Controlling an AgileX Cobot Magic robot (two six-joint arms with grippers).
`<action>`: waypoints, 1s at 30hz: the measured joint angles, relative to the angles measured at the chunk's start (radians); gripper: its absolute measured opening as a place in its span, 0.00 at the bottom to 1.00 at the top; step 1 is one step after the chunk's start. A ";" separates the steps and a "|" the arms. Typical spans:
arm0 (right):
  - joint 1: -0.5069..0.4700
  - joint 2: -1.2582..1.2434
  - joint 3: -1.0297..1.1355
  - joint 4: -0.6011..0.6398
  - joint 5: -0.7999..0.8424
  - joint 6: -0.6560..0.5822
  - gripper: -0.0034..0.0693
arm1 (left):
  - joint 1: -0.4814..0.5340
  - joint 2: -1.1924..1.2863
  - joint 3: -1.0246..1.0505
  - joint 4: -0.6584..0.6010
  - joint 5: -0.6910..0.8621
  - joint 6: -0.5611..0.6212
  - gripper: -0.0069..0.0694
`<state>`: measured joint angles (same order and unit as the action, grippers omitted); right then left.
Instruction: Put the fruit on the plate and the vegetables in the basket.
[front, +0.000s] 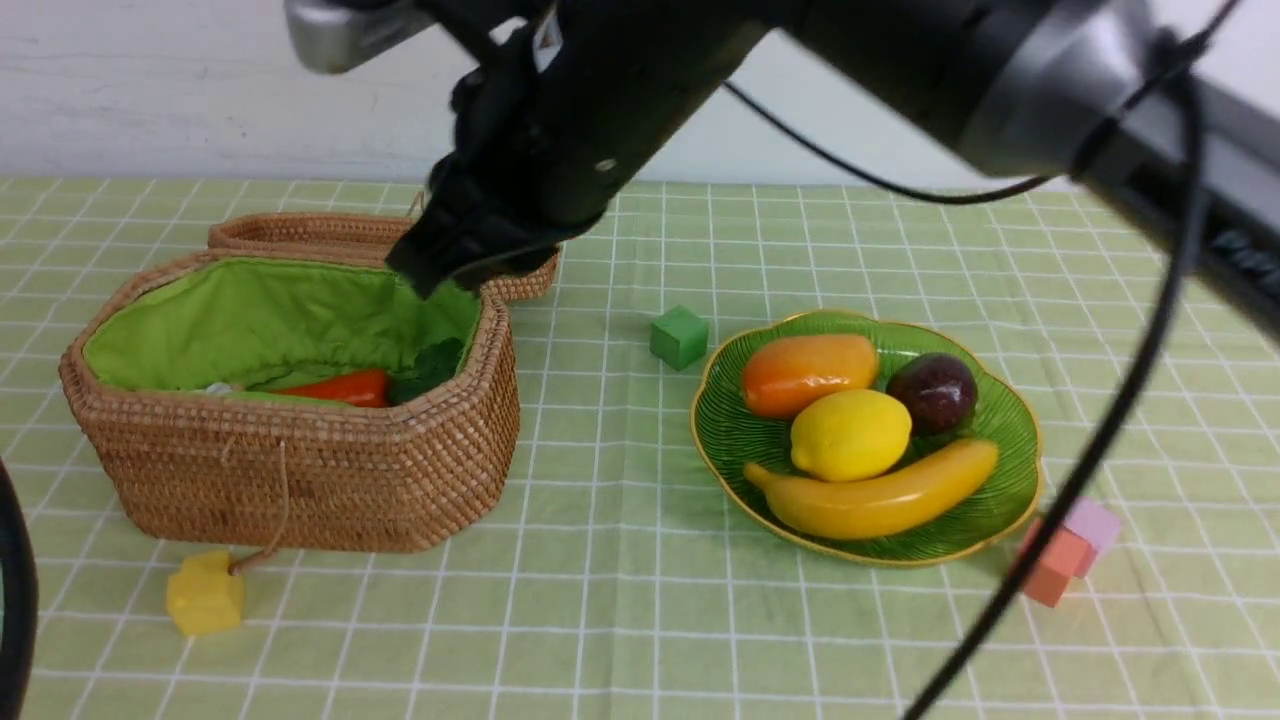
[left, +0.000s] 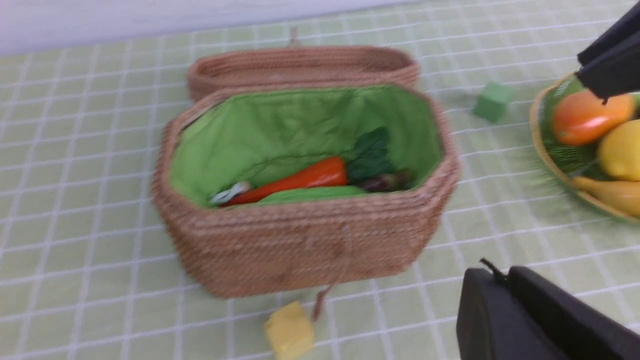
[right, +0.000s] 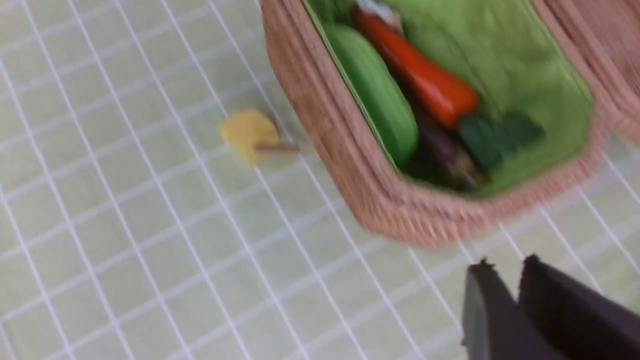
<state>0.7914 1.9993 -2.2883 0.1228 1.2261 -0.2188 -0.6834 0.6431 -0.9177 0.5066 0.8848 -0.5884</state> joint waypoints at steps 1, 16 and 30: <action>0.000 -0.009 0.000 -0.009 0.008 0.015 0.09 | 0.000 -0.003 0.000 -0.008 -0.011 0.003 0.14; 0.000 -0.578 0.705 -0.123 0.028 0.355 0.04 | 0.000 -0.476 0.458 -0.190 -0.510 0.021 0.07; 0.000 -1.055 1.387 -0.123 -0.167 0.607 0.05 | 0.000 -0.560 0.660 -0.220 -0.690 0.024 0.07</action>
<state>0.7914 0.9440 -0.9013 0.0000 1.0594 0.3884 -0.6834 0.0835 -0.2575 0.2865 0.1949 -0.5644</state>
